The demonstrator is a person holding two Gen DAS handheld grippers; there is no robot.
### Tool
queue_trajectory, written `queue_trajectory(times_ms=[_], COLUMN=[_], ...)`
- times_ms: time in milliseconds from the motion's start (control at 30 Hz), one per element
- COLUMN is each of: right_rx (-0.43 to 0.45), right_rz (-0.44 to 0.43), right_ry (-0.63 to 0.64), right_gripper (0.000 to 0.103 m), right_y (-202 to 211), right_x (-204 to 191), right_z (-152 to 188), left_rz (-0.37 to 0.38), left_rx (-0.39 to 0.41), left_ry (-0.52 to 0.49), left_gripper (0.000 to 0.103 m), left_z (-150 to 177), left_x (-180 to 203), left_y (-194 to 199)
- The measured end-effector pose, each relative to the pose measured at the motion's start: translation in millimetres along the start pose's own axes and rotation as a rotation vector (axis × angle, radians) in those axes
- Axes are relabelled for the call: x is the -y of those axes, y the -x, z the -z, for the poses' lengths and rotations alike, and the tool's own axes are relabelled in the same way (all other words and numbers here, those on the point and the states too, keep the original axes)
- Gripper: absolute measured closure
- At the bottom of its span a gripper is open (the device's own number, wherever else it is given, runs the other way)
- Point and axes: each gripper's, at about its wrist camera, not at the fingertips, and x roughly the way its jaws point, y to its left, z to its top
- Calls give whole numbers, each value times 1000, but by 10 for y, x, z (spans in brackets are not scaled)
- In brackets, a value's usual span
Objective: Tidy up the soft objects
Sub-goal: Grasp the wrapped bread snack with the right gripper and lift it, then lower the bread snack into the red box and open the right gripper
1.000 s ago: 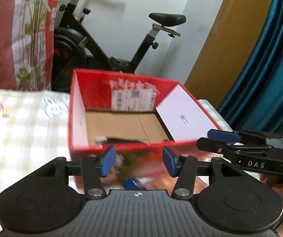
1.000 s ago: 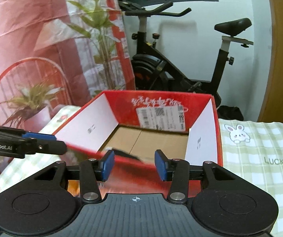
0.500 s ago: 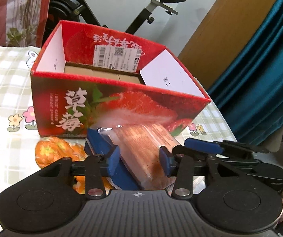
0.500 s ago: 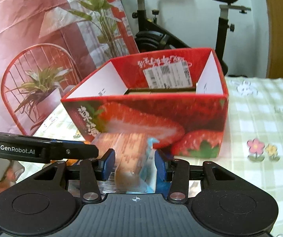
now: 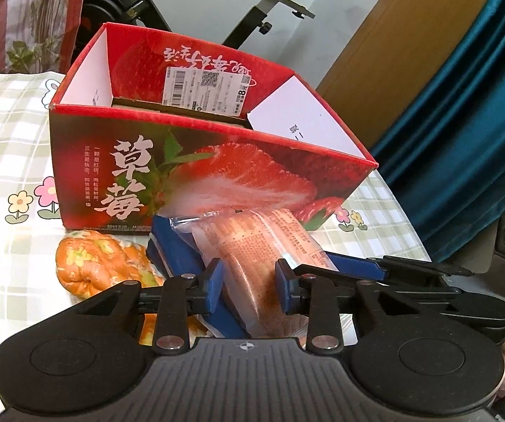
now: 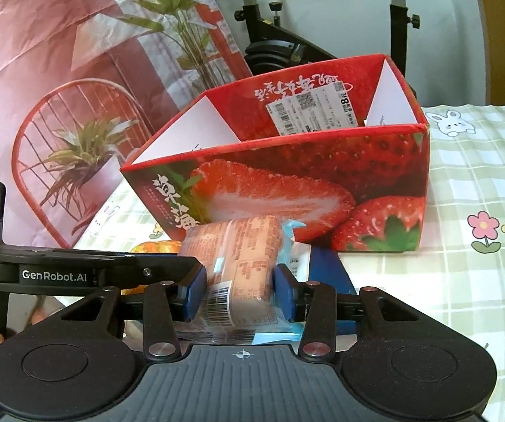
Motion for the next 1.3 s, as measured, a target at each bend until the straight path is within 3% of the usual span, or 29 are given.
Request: queue_trajectory(times_ms=[733,1133,1300], right_rx=[9,3,27], right_rz=[-42,-51,-33], right_ry=[54,47,100], right_gripper=[63,64,65], right_y=[78,44,128], right_x=[56,69,-41], right_z=[140,132,113], left_rz=[34,40,49], left_rx=[-6,-10,17], left_ry=[33,23,-8], left_gripper=[69,69,70], left_z=[70,50,23], left_x=[-65,-66,-17], left_y=[-11,-48,38])
